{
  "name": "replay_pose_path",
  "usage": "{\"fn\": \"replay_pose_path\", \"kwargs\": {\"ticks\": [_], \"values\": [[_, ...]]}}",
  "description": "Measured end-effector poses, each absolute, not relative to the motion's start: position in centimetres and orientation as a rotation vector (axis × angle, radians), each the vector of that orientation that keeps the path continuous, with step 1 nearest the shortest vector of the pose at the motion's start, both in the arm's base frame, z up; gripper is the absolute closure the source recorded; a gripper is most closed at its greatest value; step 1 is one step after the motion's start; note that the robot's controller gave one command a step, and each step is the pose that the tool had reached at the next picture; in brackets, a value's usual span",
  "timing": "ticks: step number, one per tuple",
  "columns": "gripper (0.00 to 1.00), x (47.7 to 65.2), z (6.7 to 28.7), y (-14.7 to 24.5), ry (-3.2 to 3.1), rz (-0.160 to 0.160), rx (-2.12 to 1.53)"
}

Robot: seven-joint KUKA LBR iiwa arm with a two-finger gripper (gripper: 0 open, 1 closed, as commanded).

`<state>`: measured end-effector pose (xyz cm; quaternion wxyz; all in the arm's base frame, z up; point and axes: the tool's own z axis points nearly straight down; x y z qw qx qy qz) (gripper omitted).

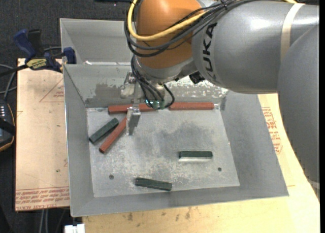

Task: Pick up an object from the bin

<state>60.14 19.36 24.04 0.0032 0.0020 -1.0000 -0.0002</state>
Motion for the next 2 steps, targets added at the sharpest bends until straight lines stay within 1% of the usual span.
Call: {"fn": "replay_pose_path", "kwargs": {"ticks": [1, 2], "values": [[0.0, 60.3, 24.5, 19.3, -3.143, -0.002, 0.001], [0.0, 60.6, 21.2, 19.2, -3.15, -0.005, 0.084]]}}
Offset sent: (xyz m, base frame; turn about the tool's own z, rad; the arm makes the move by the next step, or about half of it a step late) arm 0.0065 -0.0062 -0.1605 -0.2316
